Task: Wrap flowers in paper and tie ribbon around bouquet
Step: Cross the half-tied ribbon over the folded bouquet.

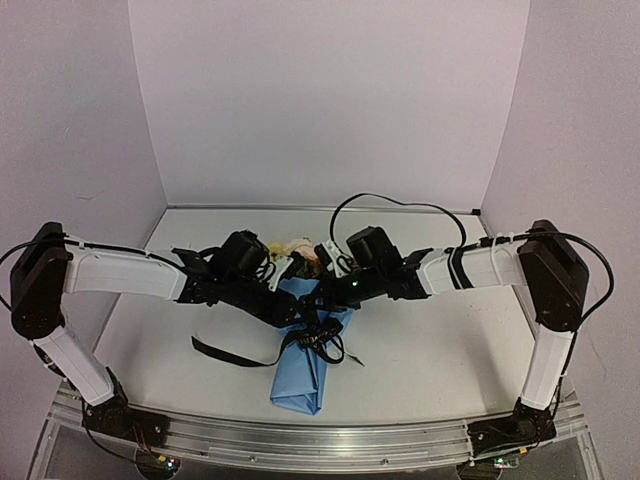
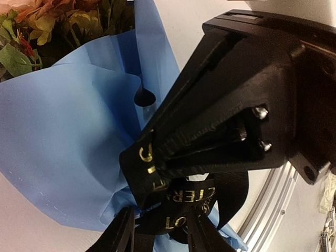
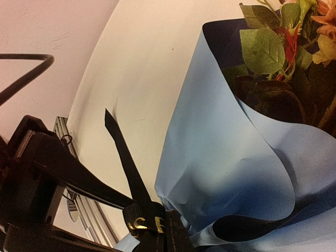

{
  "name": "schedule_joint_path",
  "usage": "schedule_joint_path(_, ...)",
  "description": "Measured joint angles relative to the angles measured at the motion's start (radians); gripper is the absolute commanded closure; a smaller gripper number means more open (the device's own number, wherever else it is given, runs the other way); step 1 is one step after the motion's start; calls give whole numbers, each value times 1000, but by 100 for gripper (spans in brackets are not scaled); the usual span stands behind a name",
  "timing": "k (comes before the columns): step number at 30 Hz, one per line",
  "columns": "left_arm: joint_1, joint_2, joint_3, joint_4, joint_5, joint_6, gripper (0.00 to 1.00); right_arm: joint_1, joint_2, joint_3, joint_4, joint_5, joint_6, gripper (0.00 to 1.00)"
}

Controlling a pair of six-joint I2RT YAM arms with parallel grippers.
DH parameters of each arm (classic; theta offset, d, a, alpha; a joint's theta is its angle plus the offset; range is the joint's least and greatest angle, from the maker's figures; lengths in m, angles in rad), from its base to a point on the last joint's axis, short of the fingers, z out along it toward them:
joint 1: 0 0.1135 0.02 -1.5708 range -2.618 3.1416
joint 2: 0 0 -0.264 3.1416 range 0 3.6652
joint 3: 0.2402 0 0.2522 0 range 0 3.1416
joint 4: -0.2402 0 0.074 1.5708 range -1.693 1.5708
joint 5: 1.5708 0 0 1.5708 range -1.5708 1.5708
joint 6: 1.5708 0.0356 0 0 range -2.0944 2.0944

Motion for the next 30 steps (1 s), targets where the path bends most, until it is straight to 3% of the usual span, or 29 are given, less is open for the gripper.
schedule_joint_path(6,0,27,7,25,-10,-1,66,8,0,0,0,0,0,100)
schedule_joint_path(11,0,50,20,49,-9,-8,93,13,0,0,-4,6,-7,100)
schedule_joint_path(13,-1,60,22,53,-15,-9,100,12,0,0,-14,10,-9,95)
schedule_joint_path(23,-3,68,8,83,-18,-44,100,14,-75,-18,-167,87,-50,60)
schedule_joint_path(30,0,34,-37,109,-34,-84,100,21,-266,-72,-351,160,-96,54)
